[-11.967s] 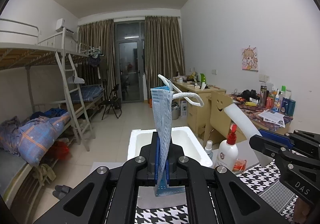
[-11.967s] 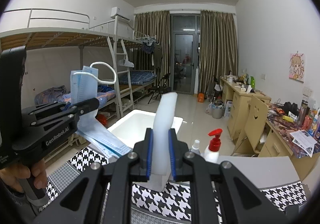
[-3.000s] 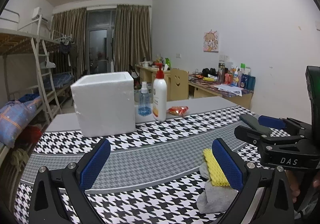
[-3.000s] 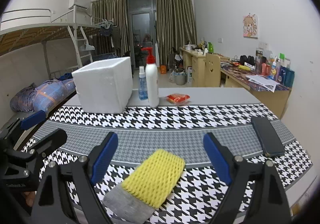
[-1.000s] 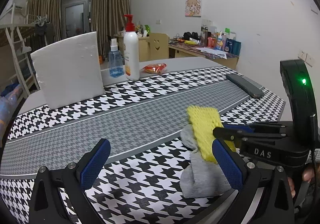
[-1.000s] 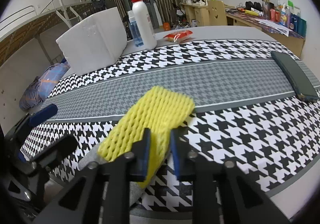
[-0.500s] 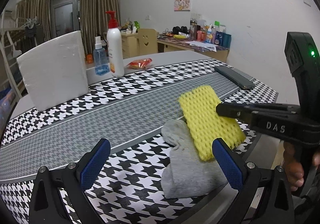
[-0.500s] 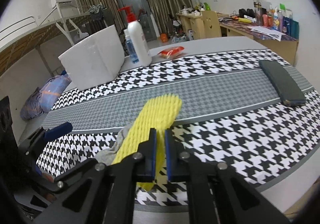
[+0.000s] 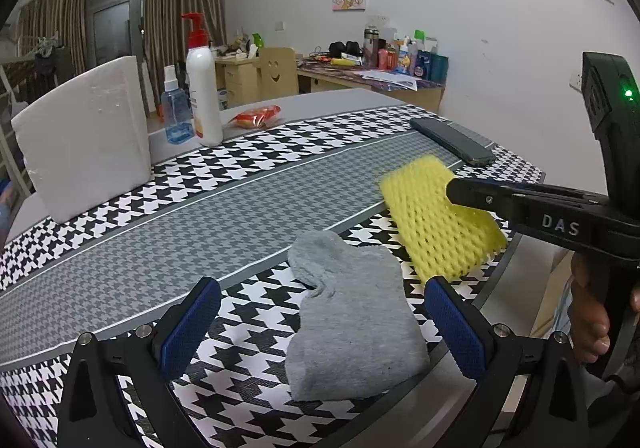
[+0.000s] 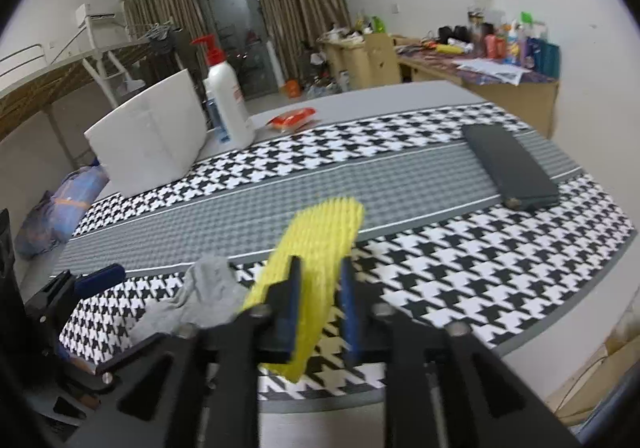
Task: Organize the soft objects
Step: 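Pull the yellow sponge off the grey cloth with the right gripper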
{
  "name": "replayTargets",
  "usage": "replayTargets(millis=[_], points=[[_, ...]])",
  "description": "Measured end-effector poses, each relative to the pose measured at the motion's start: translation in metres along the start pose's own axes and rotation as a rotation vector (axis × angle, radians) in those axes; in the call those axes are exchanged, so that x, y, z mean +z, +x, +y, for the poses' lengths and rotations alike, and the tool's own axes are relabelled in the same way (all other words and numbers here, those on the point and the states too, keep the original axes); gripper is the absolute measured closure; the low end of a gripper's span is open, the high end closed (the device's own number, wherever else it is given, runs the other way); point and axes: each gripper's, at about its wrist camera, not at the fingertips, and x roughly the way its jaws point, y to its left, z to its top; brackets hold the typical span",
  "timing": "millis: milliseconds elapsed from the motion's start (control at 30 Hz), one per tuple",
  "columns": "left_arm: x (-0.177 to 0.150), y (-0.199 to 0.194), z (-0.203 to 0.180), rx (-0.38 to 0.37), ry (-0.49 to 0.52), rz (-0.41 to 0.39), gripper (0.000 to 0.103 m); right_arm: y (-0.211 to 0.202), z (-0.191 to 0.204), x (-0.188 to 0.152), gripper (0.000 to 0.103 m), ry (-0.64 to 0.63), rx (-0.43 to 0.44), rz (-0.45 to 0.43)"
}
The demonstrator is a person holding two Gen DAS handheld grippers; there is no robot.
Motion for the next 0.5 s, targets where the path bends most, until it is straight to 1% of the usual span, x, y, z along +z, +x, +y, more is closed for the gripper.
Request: replayTargets(millis=[33,67,267,300,433,500], points=[[0.000,0.000,0.000,0.000,0.000,0.002,0.001,-0.001,-0.001,0.000,0.053,0.001,0.004,-0.003],[0.000,0.001,0.000,0.000,0.000,0.005,0.001,-0.002,-0.001,-0.001,0.050,0.003,0.008,-0.005],[-0.001,0.008,-0.004,-0.003,0.007,0.026,0.001,0.001,-0.002,-0.005,0.048,0.000,0.012,0.018],[-0.001,0.009,-0.005,-0.002,0.010,0.030,0.003,0.003,-0.002,-0.005,0.048,0.001,0.012,0.024],[-0.002,0.016,-0.006,-0.001,0.018,0.067,0.020,0.004,-0.002,-0.008,0.048,-0.004,0.018,0.032],[-0.004,0.020,-0.006,-0.002,0.016,0.083,0.023,0.004,-0.001,-0.009,0.048,-0.007,0.019,0.035]])
